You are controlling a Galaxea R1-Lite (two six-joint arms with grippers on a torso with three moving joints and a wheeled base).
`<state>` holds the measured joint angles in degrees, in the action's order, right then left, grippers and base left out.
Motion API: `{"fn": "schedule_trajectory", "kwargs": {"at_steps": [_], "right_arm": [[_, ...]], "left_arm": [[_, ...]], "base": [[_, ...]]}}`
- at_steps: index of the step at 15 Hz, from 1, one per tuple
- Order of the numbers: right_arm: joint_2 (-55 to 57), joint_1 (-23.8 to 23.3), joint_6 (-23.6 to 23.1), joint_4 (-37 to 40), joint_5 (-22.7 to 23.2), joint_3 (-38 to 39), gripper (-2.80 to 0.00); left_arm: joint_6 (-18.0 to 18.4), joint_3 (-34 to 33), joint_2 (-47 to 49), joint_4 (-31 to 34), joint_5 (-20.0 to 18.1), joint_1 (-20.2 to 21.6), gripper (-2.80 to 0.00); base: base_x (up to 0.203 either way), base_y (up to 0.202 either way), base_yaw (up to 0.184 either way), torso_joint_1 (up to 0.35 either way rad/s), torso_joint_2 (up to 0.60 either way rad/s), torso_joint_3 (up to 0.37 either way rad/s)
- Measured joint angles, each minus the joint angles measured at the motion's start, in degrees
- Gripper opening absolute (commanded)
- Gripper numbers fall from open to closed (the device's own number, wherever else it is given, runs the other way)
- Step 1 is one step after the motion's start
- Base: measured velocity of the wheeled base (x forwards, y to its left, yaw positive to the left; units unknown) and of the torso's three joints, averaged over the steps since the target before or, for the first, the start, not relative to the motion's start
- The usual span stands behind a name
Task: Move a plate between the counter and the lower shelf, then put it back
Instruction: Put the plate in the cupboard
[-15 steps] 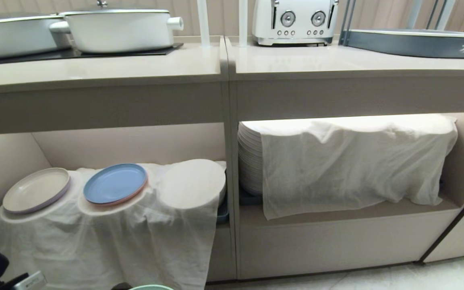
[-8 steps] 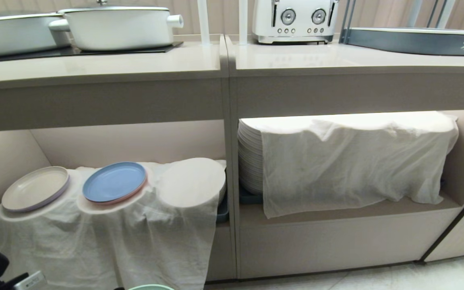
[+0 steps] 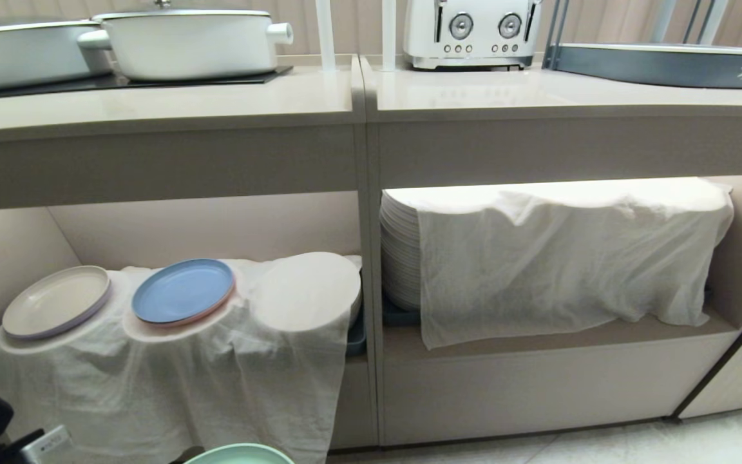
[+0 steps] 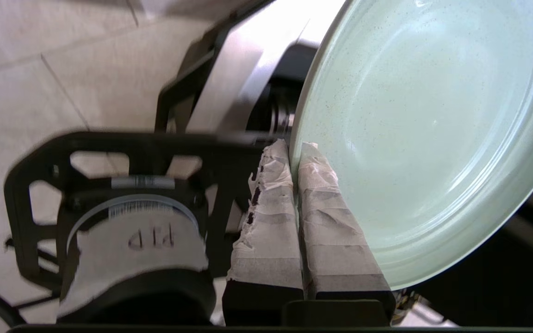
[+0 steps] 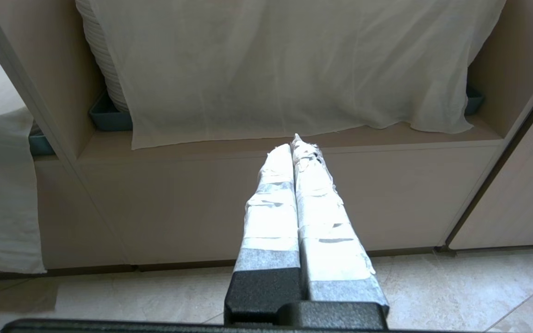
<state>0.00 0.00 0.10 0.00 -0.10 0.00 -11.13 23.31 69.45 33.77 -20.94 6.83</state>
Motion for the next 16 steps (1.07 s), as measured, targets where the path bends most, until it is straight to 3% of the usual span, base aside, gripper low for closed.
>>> {"fn": "schedule_trajectory", "kwargs": {"at_steps": [6,11,16], "right_arm": [[0.0,0.0,0.0,0.0,0.0,0.0,-2.8],[0.0,0.0,-0.02,0.0,0.0,0.0,-2.8],[0.0,0.0,-0.01,0.0,0.04,0.0,-2.8]], "left_arm": [[-8.9,3.64,5.22,-9.56,0.26,-0.23,-2.8],[-13.37,11.36,13.21,-12.4,0.57,-0.84,-2.8],[-21.53,20.18,21.95,-12.91,0.8,-4.25,-2.8]], "base": [[0.0,0.0,0.0,0.0,0.0,0.0],[0.0,0.0,0.0,0.0,0.0,0.0],[0.0,0.0,0.0,0.0,0.0,0.0]]}}
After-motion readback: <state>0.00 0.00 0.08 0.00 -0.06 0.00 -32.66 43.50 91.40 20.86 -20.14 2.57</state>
